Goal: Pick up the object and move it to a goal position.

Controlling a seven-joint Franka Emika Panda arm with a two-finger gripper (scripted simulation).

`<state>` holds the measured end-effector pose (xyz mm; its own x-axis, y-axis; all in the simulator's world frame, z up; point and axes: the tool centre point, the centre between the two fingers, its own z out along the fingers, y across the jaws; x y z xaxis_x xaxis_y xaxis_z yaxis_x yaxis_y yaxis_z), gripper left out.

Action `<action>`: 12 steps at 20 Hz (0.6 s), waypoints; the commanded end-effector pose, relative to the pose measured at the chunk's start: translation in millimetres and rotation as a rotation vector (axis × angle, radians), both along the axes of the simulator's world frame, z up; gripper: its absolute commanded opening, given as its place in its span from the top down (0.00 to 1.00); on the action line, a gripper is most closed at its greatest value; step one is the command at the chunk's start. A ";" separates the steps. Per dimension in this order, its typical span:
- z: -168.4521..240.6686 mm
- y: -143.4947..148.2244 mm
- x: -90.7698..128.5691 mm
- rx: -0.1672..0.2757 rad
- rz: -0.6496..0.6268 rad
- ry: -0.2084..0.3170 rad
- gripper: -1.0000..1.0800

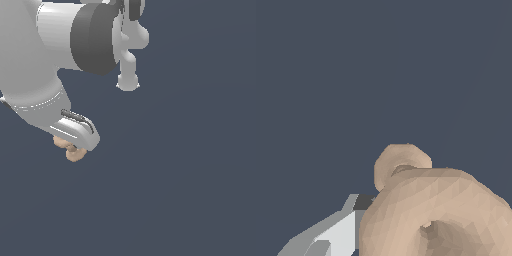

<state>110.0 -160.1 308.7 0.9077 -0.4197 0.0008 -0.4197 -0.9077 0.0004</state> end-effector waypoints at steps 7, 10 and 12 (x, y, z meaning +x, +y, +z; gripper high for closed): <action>15.2 -5.8 6.9 0.000 0.000 0.001 1.00; 16.9 -6.4 7.9 0.000 0.000 0.001 1.00; 17.3 -6.6 8.2 0.000 0.000 0.001 1.00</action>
<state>117.8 -166.6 325.3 0.9077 -0.4196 0.0001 -0.4196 -0.9077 0.0005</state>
